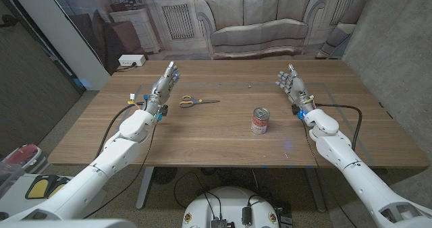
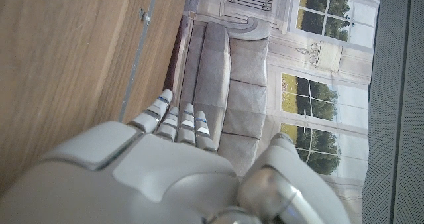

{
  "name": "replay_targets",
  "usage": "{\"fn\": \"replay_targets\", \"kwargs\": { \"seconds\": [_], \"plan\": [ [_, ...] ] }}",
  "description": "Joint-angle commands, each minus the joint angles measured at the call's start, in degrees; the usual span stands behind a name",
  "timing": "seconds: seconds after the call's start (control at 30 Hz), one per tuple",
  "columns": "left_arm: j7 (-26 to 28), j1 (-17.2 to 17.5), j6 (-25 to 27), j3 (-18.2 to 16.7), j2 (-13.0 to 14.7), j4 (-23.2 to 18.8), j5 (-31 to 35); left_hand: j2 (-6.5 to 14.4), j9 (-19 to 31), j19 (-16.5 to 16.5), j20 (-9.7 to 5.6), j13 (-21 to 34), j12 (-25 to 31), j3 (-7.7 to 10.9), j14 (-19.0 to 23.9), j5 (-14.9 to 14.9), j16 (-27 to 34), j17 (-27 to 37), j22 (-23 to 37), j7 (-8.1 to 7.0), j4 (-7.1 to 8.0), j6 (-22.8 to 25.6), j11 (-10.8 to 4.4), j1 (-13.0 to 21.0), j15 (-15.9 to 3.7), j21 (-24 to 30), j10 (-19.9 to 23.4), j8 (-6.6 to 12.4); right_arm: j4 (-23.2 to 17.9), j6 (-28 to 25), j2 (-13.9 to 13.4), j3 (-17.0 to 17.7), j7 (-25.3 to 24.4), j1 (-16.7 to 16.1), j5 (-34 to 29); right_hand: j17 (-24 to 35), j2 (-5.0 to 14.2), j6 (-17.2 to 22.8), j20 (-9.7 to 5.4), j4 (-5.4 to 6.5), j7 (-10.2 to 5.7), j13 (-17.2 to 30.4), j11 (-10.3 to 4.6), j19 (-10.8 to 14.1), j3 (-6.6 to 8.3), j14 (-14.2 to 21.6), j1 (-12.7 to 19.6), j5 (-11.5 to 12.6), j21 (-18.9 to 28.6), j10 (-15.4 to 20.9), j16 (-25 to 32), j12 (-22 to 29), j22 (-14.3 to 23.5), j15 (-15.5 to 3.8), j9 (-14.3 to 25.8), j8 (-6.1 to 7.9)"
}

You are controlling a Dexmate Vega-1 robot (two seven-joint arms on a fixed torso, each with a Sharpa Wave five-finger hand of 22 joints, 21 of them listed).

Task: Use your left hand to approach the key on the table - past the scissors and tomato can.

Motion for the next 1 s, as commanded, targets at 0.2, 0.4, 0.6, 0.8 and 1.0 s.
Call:
{"fn": "replay_targets", "kwargs": {
  "seconds": [0.2,0.4,0.6,0.8,1.0],
  "plan": [
    [1.43,2.49,-0.53,-0.98,1.38,-2.82,0.91,-0.11,0.09,0.70,-1.27,0.21,0.50,-0.29,0.96,0.27,0.43,0.13,0.15,0.07,-0.37,1.30,-0.34,0.54,-0.26,0.50,1.23,0.33,-2.07,-1.11,-1.04,0.45,-0.47,-1.13,0.40,0.17,0.29,0.40,-0.47,-0.31,-0.15,0.27,0.14,0.46,0.08,0.84,0.19,0.59,-0.25,0.81,0.30,0.23,0.18,-0.04,0.14,0.31],
    [2.71,3.30,0.10,-1.21,2.17,-4.36,2.02,-0.08,0.10,0.81,-1.30,0.21,0.56,-0.35,1.35,0.28,0.50,0.14,0.15,0.05,-0.41,1.64,-0.23,0.64,-0.36,0.52,1.57,0.38,-2.37,-1.12,-1.33,0.82,-0.18,-1.32,0.70,0.16,0.29,0.55,-0.46,-0.33,-0.26,0.27,0.08,0.55,0.03,0.91,0.18,0.61,-0.33,0.86,0.30,0.24,0.18,-0.04,0.15,0.36],
    [2.60,3.80,-0.47,-1.33,1.90,-4.55,1.64,-0.05,0.10,1.11,-1.32,0.21,0.68,-0.43,1.81,0.28,0.55,0.14,0.16,-0.01,-0.47,2.24,-0.33,0.78,-0.41,0.59,2.16,0.50,-2.67,-1.94,-1.54,1.26,-0.45,-1.54,1.11,0.16,0.29,0.63,-0.45,-0.35,-0.27,0.28,0.10,0.60,0.00,0.94,0.17,0.62,-0.41,0.92,0.29,0.25,0.19,0.00,0.15,0.39],
    [2.63,4.33,-1.45,-1.35,1.82,-4.44,2.08,-0.01,0.11,1.32,-1.30,0.21,0.66,-0.48,2.10,0.28,0.58,0.14,0.17,-0.02,-0.50,2.61,-0.31,0.87,-0.29,0.65,2.30,0.58,-1.26,-1.23,-0.97,1.58,1.22,-0.97,2.11,0.16,0.31,0.69,-0.45,-0.36,-0.29,0.28,0.11,0.66,-0.03,0.94,0.16,0.64,-0.48,0.99,0.28,0.26,0.19,-0.01,0.15,0.40],
    [3.00,5.26,-3.59,-1.75,1.21,-3.80,2.42,0.05,0.11,2.04,-2.95,0.21,0.63,-0.61,2.50,0.30,0.52,0.12,0.16,0.09,-0.60,2.89,-0.35,1.11,-0.30,0.82,2.70,0.49,-0.99,-0.47,-0.85,1.49,1.36,-0.64,1.42,0.16,0.37,0.67,-0.50,-0.37,-0.32,0.28,0.07,0.78,-0.06,0.91,0.14,0.66,-0.58,0.88,0.24,0.20,0.19,-0.08,0.15,0.38]
  ]
}}
